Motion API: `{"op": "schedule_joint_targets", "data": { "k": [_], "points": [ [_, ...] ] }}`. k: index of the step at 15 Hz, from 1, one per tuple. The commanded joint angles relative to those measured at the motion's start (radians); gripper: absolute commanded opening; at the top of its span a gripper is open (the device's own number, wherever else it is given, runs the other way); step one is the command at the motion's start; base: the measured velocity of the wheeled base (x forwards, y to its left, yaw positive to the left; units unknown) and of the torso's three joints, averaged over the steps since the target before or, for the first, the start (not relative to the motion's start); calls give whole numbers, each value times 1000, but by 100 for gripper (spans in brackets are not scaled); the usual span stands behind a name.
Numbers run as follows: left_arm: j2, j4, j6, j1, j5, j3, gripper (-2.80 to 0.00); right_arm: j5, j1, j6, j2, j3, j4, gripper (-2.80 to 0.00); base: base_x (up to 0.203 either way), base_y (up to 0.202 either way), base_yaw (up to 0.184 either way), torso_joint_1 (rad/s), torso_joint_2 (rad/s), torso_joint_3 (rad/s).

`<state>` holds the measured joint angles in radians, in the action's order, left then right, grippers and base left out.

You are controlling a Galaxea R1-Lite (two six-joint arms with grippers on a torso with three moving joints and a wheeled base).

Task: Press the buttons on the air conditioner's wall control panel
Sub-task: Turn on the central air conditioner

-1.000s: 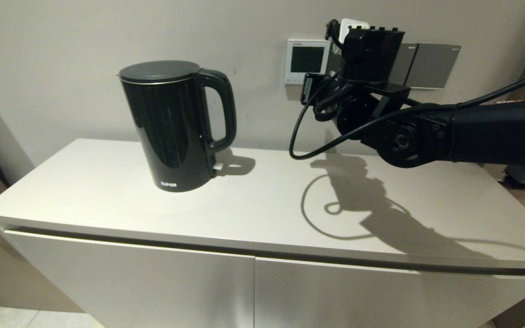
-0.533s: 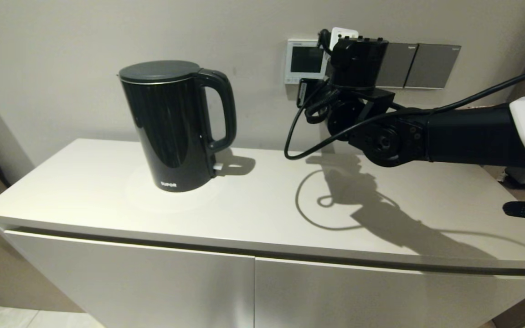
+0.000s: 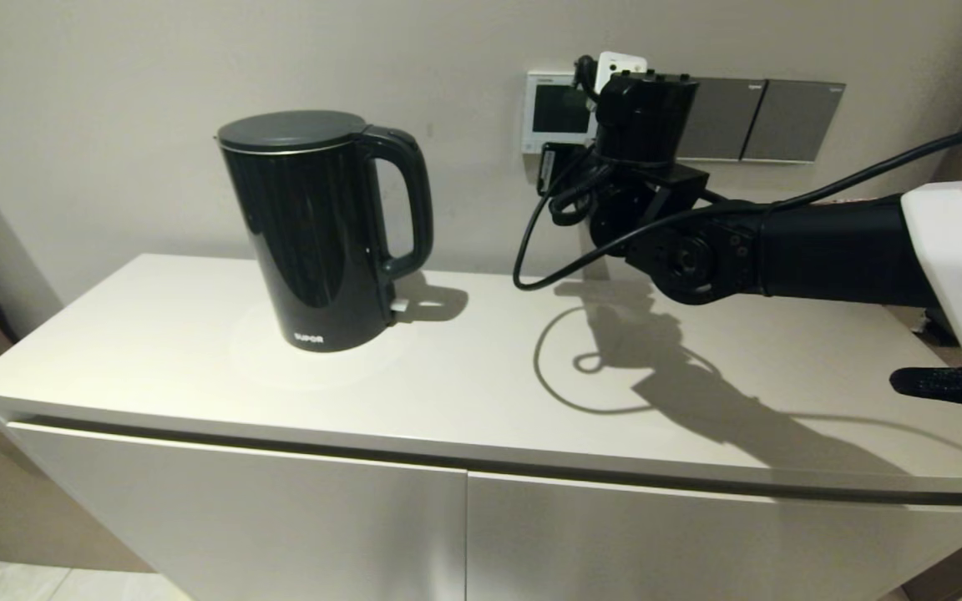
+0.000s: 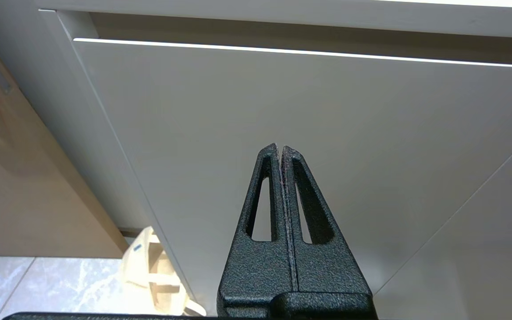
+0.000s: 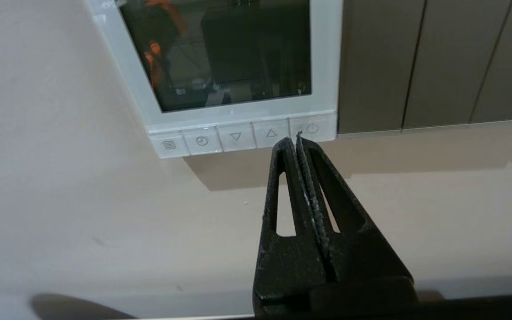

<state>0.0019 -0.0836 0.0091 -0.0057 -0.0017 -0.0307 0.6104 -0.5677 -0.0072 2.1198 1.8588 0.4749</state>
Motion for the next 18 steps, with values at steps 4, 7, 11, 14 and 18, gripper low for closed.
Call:
{"op": "schedule_joint_targets", "data": {
  "k": [4,7,11,14,18],
  "points": [
    [0,-1,0,0,0,0,-280,1,5,-5,29,28,1,-280,0,0,0,0,0,0],
    [0,-1,0,0,0,0,-280,0,12,-10,36,31,3,-280,0,0,0,0,0,0],
    [0,-1,0,0,0,0,-280,-1,18,-11,38,51,2,-280,0,0,0,0,0,0],
    [0,-1,0,1,0,0,-280,-1,18,-11,28,52,2,-280,0,0,0,0,0,0],
    [0,-1,0,0,0,0,-280,-1,25,-23,36,52,2,-280,0,0,0,0,0,0]
  ]
}}
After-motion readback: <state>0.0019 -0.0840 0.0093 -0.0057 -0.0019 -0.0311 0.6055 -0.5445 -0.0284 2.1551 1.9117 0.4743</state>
